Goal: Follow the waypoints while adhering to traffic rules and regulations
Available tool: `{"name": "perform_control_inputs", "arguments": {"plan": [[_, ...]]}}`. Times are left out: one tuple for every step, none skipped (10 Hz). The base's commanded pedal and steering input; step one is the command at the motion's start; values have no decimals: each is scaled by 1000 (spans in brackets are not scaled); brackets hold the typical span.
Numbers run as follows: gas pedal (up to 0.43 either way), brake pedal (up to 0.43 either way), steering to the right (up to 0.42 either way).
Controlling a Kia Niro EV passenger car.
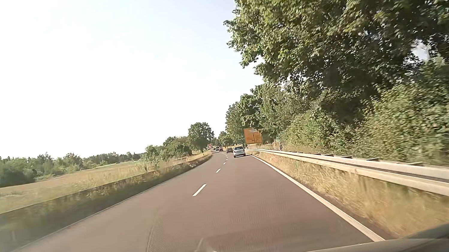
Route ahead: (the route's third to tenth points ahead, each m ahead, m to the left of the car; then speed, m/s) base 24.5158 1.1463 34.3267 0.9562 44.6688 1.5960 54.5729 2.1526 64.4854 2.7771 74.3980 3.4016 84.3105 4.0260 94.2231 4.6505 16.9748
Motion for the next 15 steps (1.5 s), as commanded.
{"name": "perform_control_inputs", "arguments": {"plan": [[0, 18, -3], [0, 18, -3], [0, 18, -3], [0, 18, -3], [0, 18, -3], [0, 18, -3], [0, 18, -3], [0, 18, -3], [0, 18, -3], [0, 18, -3], [0, 18, -3], [0, 18, -3], [0, 18, -3], [0, 18, -3], [0, 18, -3]]}}
